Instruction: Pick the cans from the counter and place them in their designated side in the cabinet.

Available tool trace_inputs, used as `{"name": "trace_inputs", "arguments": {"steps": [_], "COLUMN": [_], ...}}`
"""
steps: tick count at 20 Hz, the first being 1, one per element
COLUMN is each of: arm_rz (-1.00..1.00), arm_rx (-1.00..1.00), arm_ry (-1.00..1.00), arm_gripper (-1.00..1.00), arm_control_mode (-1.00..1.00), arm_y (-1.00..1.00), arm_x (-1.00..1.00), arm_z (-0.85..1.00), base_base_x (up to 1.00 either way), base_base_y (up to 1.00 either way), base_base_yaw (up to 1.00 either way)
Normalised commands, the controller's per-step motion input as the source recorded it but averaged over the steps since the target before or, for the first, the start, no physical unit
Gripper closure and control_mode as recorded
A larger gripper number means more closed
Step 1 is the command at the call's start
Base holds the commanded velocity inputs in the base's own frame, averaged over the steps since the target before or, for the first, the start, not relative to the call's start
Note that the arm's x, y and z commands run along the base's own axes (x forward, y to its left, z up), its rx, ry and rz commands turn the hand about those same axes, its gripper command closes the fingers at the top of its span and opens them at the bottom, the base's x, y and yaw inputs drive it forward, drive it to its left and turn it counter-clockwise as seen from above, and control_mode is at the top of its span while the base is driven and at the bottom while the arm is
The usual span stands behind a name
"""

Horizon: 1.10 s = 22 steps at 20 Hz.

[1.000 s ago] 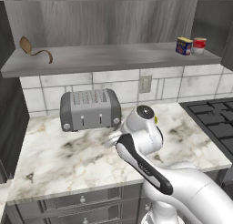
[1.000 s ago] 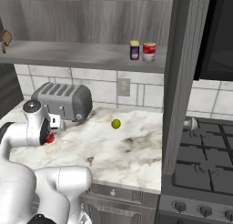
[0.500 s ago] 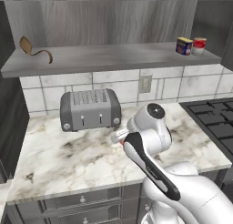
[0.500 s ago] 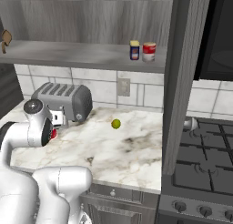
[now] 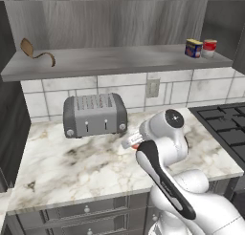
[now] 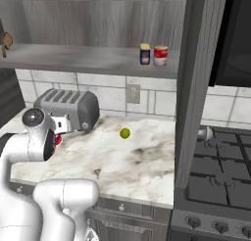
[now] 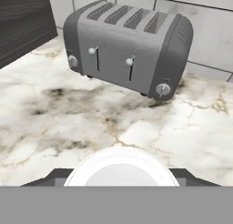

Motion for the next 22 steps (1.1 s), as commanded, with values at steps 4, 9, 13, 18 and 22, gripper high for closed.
{"name": "trace_inputs", "arguments": {"steps": [4,9,13,18,22], "arm_rz": [0.0,0.0,0.0,0.0,0.0], "arm_rx": [-0.03,-0.03,-0.03,-0.01,-0.01], "arm_ry": [0.0,0.01,0.1,0.03,0.0], "arm_gripper": [1.0,1.0,1.0,1.0,1.0], "arm_control_mode": [-1.0,-1.0,-1.0,-1.0,-1.0], "arm_y": [-0.11,-0.12,-0.15,-0.13,-0.12], "arm_x": [-0.18,-0.2,-0.26,-0.27,-0.34], "arm_z": [0.17,0.13,0.13,0.07,0.05], "base_base_x": [0.0,0.0,0.0,0.0,0.0], "base_base_y": [0.0,0.0,0.0,0.0,0.0], "base_base_yaw": [0.0,0.0,0.0,0.0,0.0]}}
